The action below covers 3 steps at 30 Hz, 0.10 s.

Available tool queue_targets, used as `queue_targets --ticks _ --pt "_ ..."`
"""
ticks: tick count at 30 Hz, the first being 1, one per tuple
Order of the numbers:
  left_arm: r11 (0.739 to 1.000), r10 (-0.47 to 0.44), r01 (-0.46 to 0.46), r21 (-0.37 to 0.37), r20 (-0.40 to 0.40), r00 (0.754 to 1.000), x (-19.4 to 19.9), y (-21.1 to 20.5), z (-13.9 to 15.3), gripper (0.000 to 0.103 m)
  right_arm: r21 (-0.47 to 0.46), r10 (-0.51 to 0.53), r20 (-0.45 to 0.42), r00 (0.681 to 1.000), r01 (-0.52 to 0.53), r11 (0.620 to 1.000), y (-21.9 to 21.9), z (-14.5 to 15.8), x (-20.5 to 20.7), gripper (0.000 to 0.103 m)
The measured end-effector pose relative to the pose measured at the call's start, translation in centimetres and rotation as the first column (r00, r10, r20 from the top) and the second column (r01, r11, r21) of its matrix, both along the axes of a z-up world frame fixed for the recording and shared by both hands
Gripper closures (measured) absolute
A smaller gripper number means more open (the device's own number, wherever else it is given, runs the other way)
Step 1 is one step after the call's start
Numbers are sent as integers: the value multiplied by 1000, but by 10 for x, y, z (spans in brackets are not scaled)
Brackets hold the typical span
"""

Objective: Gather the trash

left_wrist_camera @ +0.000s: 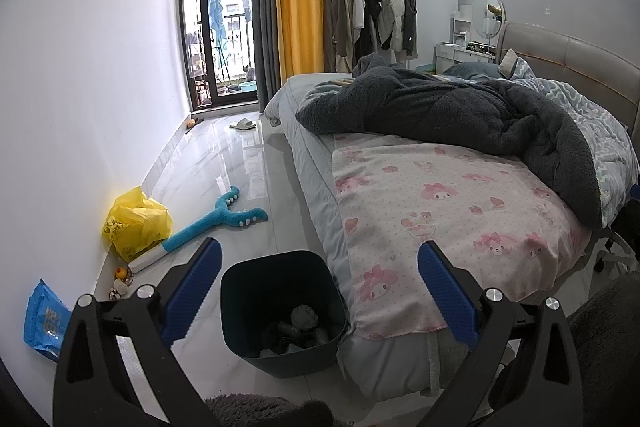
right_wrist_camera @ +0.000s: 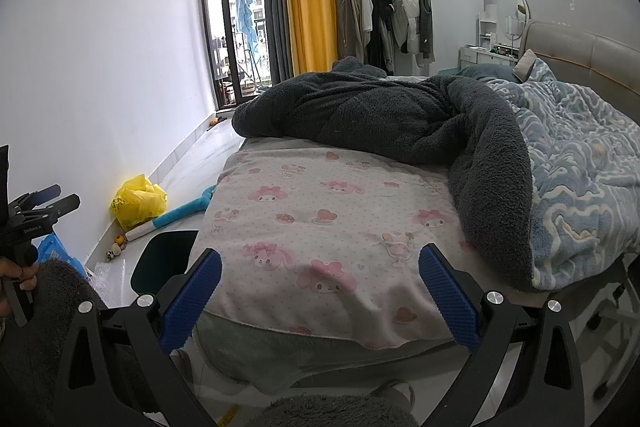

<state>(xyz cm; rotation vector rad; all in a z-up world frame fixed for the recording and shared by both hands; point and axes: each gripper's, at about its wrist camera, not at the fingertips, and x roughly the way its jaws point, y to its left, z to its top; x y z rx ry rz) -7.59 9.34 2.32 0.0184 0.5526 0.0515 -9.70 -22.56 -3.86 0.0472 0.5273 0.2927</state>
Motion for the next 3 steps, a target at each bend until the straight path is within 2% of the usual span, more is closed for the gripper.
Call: queue_targets --ticks 3 --pt "1000 0 0 0 -1 1000 -1 2 0 3 0 0 0 1000 0 1000 0 0 0 3"
